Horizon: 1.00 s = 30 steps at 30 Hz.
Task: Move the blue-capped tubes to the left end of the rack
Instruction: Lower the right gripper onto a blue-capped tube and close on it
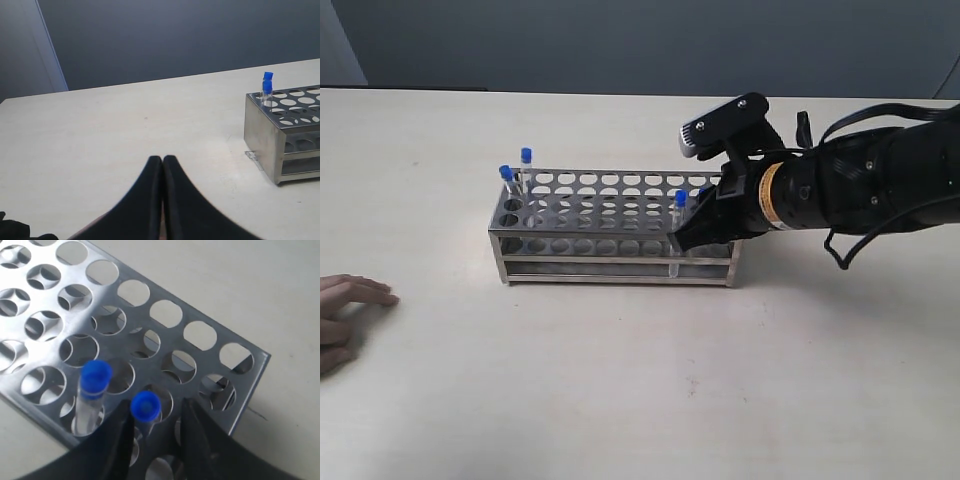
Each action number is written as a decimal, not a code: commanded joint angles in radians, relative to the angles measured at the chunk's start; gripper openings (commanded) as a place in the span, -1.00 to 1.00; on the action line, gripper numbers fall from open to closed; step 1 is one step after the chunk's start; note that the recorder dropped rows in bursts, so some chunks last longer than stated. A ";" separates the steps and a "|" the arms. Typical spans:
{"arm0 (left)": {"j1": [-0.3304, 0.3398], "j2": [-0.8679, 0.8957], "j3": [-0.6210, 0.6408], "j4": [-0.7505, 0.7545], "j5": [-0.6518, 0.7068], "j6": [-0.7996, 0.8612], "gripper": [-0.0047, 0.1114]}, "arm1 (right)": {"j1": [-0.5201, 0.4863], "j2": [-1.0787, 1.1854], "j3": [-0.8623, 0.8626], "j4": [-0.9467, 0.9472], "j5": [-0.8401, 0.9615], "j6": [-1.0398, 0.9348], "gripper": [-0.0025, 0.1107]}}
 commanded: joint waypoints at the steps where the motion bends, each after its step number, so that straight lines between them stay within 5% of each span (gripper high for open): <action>1: -0.004 0.003 -0.005 -0.005 -0.008 -0.001 -0.90 | 0.005 0.032 -0.018 0.026 -0.106 0.010 -0.38; 30: -0.004 0.003 -0.005 -0.005 -0.008 -0.001 -0.90 | 0.005 -0.038 0.061 0.059 -0.125 0.027 -0.38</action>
